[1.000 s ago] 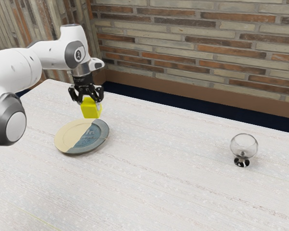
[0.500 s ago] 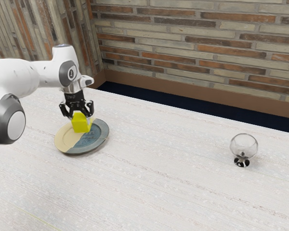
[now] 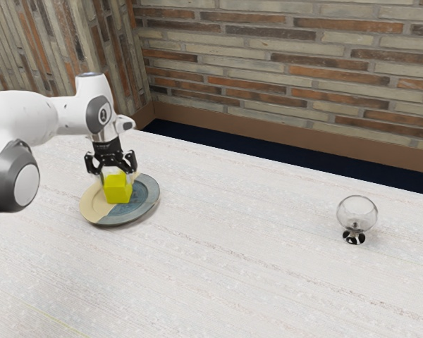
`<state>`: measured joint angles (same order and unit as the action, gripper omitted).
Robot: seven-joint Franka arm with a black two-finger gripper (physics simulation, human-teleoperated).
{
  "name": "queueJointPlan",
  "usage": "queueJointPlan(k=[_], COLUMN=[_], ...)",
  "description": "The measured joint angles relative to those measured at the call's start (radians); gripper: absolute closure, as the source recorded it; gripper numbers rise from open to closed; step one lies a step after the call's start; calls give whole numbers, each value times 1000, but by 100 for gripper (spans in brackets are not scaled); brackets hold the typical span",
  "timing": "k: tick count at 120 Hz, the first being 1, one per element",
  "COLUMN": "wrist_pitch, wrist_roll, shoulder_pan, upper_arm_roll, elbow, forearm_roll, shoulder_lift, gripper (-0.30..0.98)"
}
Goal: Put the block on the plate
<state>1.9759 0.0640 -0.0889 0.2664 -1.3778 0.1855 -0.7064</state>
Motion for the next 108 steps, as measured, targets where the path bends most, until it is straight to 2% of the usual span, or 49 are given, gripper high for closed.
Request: queueJointPlan(k=[28, 52, 79, 108], wrist_pitch=[-19, -114, -290, -435], wrist_roll=[-8, -17, -31, -37], shoulder_pan=[6, 7, 0, -45], upper_arm_roll=[-25, -106, -231, -442], elbow=[-99, -170, -189, -183], forearm_roll=[-4, -54, -128, -142], shoulder_lift=[203, 425, 648, 756], gripper=[3, 1, 0, 0])
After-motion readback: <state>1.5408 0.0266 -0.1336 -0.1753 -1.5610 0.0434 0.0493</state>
